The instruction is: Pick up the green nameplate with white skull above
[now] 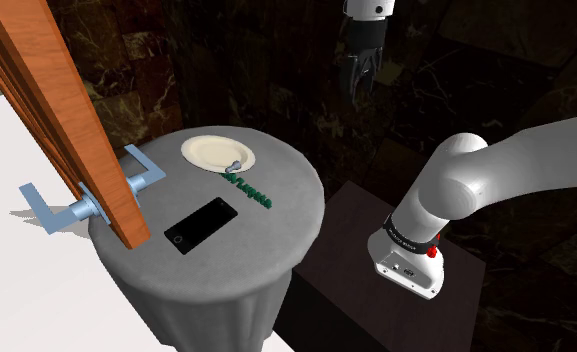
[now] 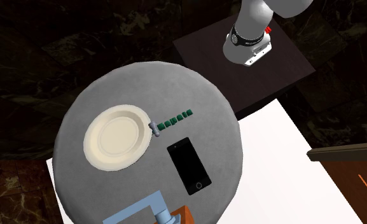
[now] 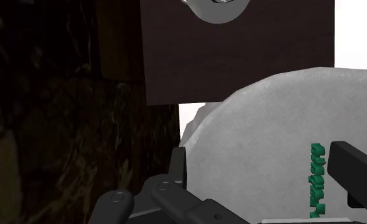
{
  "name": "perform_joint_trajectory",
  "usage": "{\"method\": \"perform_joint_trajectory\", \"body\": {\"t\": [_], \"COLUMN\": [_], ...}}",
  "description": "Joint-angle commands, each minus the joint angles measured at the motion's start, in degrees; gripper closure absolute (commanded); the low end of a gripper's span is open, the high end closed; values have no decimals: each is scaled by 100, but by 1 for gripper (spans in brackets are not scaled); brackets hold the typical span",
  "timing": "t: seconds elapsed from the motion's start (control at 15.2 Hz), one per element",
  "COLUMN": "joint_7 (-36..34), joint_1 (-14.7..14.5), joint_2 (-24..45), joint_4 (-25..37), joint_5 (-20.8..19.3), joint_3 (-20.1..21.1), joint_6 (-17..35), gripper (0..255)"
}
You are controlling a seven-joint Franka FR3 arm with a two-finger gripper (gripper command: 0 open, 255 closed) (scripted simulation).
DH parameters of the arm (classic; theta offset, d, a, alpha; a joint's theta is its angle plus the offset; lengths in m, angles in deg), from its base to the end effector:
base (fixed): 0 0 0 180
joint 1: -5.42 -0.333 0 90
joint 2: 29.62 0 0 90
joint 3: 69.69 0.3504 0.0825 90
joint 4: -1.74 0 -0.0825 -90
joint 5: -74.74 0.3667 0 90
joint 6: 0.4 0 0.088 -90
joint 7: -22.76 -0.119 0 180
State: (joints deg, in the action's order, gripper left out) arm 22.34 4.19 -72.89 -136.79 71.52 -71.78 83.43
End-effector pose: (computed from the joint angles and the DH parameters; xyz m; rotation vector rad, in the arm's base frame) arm 0.2553 -0.0141 0.5590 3.0945 -0.0160 -0.3101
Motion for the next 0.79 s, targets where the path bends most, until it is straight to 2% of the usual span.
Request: {"method": "perform_joint_trajectory", "body": {"t": [0.0,0.73], "joint_7": [0,-608], "joint_1": [0,-364], "joint_2": [0,1312], "joint_4": [0,-664], "joint_5": [0,640], "joint_3": [0,501], "joint_6": [0,2193], "gripper": [0,0]}}
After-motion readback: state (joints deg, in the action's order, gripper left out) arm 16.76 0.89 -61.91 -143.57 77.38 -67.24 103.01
